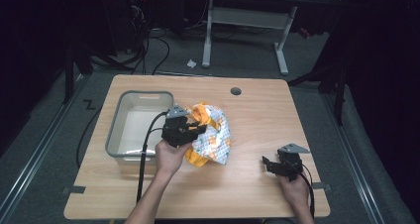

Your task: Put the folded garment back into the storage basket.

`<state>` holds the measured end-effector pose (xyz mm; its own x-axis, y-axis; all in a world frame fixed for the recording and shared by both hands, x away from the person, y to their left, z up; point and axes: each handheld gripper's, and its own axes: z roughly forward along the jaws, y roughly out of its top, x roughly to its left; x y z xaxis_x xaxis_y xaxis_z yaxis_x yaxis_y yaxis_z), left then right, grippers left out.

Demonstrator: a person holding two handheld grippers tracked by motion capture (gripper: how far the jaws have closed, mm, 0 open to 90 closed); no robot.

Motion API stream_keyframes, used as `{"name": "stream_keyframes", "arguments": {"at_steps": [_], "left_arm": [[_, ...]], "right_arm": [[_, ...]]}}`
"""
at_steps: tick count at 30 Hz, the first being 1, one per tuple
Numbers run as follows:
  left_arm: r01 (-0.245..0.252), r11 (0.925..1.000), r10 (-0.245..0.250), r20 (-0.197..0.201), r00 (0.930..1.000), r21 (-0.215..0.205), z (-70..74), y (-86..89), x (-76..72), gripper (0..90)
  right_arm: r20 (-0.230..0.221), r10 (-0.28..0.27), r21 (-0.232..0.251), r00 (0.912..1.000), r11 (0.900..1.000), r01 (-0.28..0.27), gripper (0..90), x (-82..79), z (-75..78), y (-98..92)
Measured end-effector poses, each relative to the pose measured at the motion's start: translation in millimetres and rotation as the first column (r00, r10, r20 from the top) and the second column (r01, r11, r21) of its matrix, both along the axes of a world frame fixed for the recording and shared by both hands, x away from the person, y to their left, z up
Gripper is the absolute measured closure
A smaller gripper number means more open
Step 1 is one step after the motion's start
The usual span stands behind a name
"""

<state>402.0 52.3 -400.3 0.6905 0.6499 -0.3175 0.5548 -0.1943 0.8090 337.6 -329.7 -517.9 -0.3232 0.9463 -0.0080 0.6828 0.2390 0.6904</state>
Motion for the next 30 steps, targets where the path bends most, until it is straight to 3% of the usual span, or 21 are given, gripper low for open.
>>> {"name": "stream_keyframes", "arguments": {"at_steps": [10,15,23,30], "left_arm": [[-0.031,0.9995,0.031,0.018,0.9994,-0.001,11.9,15.9,-0.8,74.4],[-0.035,0.9986,0.035,0.007,0.9994,-0.039,16.0,23.7,1.5,74.4],[-0.049,0.9967,0.05,0.007,0.9987,-0.065,20.0,34.5,1.9,74.4],[-0.057,0.9968,0.058,0.025,0.998,-0.055,29.2,45.3,3.9,74.4]], "right_arm": [[0.0,0.0,-0.001,1.0,1.0,0.0,28.9,0.0,0.0,0.0],[0.001,0.0,-0.001,1.0,1.0,0.0,28.9,0.0,-0.1,0.0],[0.0,0.001,0.0,1.0,1.0,-0.001,28.9,0.0,0.0,0.0],[0.0,0.001,0.0,1.0,1.0,-0.001,28.9,0.0,0.0,0.1]]}}
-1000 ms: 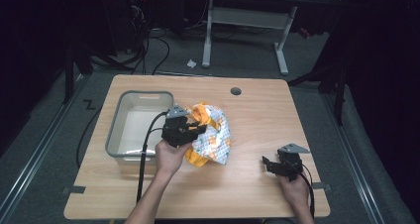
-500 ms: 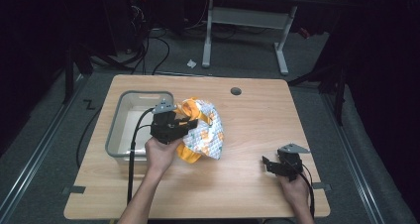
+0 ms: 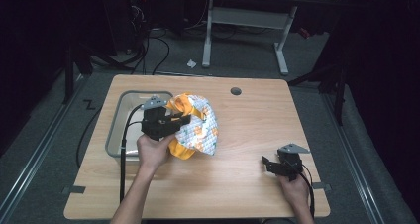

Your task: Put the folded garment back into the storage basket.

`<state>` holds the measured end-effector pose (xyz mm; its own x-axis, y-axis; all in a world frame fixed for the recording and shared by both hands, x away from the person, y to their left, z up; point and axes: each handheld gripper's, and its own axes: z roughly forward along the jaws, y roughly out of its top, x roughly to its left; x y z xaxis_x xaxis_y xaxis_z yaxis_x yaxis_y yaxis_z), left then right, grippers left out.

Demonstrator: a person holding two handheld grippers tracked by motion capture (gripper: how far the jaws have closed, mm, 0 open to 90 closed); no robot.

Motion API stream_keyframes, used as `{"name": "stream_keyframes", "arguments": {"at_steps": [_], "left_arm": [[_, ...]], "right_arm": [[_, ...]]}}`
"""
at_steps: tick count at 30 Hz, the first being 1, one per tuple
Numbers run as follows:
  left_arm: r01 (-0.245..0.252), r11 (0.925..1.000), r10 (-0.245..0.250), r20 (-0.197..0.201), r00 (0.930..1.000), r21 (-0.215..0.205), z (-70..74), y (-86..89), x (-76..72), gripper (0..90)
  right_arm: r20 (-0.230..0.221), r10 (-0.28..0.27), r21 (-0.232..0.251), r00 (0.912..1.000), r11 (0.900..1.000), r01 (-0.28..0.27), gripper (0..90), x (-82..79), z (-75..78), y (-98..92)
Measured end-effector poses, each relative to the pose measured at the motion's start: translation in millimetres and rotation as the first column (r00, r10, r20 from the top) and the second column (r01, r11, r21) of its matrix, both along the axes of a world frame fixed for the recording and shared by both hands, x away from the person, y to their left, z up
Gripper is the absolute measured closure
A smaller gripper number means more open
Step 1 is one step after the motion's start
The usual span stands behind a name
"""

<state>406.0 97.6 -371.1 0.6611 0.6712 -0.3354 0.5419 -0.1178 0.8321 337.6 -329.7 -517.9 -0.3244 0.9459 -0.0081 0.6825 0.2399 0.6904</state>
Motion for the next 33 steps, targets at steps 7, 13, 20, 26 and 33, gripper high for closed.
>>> {"name": "stream_keyframes", "arguments": {"at_steps": [7,13,20,26,33], "left_arm": [[-0.016,0.9999,0.016,0.006,0.9998,-0.005,3.7,9.7,0.8,74.4],[-0.023,0.9997,0.023,0.012,0.9997,-0.007,5.1,16.9,1.6,74.4],[-0.048,0.9988,0.048,0.016,0.9987,-0.001,7.8,30.5,1.5,74.4],[-0.068,0.9977,0.068,0.023,0.9974,0.001,10.7,40.6,-0.5,74.4],[-0.09,0.9957,0.09,0.031,0.9955,0.021,12.2,53.6,-1.1,74.4]], "right_arm": [[0.0,0.0,0.0,1.0,1.0,0.0,28.9,0.0,0.0,0.0],[0.0,-0.001,-0.001,1.0,1.0,0.001,28.9,0.0,0.0,0.0],[0.0,0.0,-0.001,1.0,1.0,0.0,28.9,0.0,0.0,0.0],[0.0,0.0,0.0,1.0,1.0,0.0,28.9,0.0,0.0,0.0],[0.001,0.0,-0.001,1.0,1.0,0.0,28.9,0.0,0.0,0.0]]}}
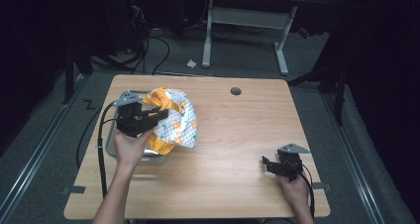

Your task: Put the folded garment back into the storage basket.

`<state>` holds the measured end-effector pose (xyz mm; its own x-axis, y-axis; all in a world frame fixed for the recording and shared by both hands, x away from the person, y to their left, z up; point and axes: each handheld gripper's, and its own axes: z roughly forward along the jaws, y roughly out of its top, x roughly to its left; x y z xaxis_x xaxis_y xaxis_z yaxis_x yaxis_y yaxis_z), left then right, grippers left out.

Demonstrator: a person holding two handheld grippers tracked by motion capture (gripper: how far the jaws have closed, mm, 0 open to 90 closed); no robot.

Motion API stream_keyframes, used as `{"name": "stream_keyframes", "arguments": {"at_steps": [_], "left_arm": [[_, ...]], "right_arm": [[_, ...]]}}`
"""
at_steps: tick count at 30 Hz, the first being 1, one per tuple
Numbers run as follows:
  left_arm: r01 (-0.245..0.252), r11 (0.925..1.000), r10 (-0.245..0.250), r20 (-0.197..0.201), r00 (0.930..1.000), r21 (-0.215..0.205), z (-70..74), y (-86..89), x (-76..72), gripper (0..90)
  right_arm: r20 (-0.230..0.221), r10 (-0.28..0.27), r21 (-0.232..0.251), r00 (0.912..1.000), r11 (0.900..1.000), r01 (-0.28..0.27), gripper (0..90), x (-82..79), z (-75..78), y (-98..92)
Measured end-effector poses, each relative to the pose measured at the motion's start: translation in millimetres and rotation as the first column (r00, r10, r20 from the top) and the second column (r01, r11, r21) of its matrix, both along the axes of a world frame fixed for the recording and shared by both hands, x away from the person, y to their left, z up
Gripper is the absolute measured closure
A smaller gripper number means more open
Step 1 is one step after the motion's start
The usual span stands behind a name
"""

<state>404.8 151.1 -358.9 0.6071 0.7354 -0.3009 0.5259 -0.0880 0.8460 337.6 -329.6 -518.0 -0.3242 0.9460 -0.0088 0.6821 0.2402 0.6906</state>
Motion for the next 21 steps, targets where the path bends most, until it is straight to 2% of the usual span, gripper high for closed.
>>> {"name": "stream_keyframes", "arguments": {"at_steps": [21], "left_arm": [[-0.049,0.9985,0.049,-0.012,0.9987,0.025,-3.9,30.0,4.0,74.4]], "right_arm": [[-0.001,0.0,0.001,1.0,1.0,0.0,28.9,0.0,0.0,0.0]]}}
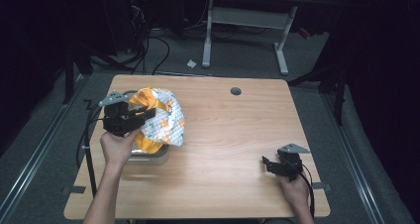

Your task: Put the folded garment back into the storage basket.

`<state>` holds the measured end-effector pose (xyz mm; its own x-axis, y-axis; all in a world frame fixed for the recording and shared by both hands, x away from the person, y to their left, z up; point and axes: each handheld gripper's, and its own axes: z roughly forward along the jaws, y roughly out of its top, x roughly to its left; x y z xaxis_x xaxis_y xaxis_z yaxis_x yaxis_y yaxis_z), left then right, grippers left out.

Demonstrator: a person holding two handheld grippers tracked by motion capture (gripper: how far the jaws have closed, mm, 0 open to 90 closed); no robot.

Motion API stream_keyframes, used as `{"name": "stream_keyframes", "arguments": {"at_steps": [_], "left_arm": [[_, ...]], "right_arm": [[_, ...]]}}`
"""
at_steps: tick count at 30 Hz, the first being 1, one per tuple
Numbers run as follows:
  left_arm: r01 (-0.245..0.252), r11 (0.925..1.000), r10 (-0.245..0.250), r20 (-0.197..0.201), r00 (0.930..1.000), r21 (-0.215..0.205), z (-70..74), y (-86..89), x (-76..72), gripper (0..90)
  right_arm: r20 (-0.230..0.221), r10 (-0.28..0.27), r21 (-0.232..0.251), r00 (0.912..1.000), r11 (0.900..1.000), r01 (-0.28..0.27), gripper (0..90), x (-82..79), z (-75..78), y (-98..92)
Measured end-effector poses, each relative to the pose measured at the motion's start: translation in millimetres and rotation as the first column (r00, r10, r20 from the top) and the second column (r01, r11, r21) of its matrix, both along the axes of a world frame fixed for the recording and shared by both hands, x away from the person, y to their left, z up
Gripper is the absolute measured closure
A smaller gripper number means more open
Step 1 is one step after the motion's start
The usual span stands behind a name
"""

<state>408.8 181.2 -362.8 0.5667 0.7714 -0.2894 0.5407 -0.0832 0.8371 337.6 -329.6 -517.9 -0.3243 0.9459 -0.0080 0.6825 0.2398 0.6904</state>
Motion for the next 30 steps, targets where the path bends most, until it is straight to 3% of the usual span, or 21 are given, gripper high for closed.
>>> {"name": "stream_keyframes", "arguments": {"at_steps": [11,24,30], "left_arm": [[-0.013,0.9996,0.014,-0.02,0.9997,0.025,-4.5,11.3,3.7,74.4],[-0.023,0.9987,0.027,-0.081,0.9963,0.044,-21.8,24.5,16.9,74.3],[-0.042,0.9956,0.051,-0.105,0.9931,0.084,-32.7,27.1,23.2,74.1]], "right_arm": [[0.0,0.0,-0.001,1.0,1.0,0.0,28.9,0.0,0.0,0.0],[0.0,-0.001,-0.001,1.0,1.0,0.001,28.9,0.0,0.0,0.0],[0.0,-0.002,0.0,1.0,1.0,0.002,28.9,0.0,0.0,0.1]]}}
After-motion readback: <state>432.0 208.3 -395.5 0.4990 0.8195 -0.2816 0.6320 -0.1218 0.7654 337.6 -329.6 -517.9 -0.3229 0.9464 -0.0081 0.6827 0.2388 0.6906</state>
